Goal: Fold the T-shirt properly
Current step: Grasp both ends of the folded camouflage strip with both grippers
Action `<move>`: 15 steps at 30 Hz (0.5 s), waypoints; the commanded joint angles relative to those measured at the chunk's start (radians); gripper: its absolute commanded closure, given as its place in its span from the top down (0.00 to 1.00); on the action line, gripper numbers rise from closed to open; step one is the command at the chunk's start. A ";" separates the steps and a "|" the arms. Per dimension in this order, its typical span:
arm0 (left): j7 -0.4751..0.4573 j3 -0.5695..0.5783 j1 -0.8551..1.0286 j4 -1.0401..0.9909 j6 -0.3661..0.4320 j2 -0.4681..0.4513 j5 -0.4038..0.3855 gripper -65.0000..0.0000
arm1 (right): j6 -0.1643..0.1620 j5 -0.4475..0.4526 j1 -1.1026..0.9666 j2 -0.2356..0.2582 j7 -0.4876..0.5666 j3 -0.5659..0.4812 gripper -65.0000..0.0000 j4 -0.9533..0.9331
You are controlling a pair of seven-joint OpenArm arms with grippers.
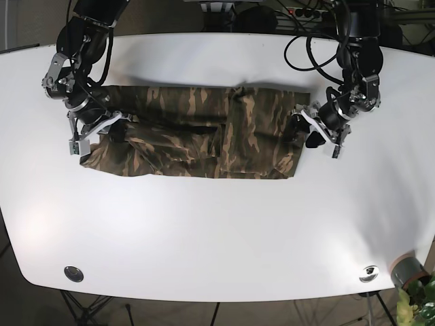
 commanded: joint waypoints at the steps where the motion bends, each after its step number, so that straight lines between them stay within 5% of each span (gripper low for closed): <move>1: 0.027 0.022 -0.003 0.018 0.002 -0.009 0.007 0.59 | 0.006 0.009 -0.005 0.013 0.025 -0.050 0.03 0.068; 11: 0.029 0.018 0.062 0.268 0.001 -0.009 0.005 0.15 | 0.006 0.008 -0.022 0.013 0.026 -0.162 0.03 0.123; 15: 0.029 0.018 0.066 0.289 0.002 -0.007 0.002 0.06 | 0.004 0.008 -0.019 0.012 0.026 -0.196 0.03 0.123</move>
